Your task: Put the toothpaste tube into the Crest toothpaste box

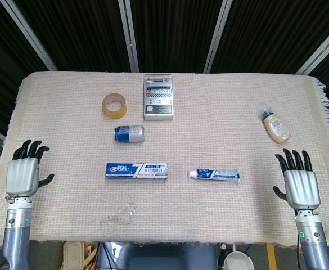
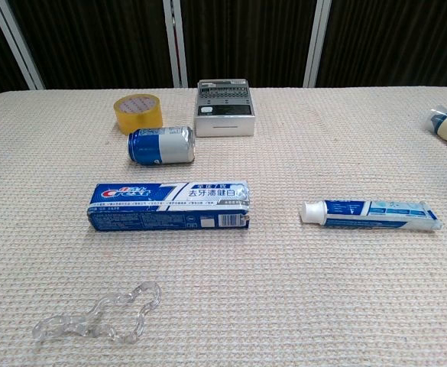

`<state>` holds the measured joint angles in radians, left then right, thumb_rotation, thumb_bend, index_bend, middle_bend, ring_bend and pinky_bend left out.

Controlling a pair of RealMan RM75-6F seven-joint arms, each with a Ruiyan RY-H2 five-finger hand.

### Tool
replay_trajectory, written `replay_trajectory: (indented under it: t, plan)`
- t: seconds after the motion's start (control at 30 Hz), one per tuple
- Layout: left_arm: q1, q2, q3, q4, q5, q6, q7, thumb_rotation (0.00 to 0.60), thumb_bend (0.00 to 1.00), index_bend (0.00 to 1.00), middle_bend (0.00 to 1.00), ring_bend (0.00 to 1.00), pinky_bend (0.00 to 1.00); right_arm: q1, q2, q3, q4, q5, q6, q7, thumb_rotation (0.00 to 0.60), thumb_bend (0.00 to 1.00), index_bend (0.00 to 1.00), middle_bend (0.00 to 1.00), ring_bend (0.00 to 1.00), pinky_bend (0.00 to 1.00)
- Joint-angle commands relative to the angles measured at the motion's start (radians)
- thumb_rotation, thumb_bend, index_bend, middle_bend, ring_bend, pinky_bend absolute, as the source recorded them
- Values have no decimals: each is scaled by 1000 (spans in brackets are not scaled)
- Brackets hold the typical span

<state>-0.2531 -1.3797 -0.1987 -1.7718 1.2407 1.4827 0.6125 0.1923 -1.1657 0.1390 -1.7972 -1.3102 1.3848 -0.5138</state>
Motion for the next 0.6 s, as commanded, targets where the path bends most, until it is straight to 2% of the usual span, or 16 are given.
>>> replay_trajectory:
  t: [0.03,0.6]
  plan:
    - [-4,2,7,-2,-4,-4,11,600,148,288,182,111,211,2,-1,-5,-2,-1,1,-7,600,176,185,120,94,0]
    - [-51,-28,6,-13,-26,-41,32,600,111,287,175,111,211,25,7,-16,-18,18,-12,-83,600,177,186,120,94,0]
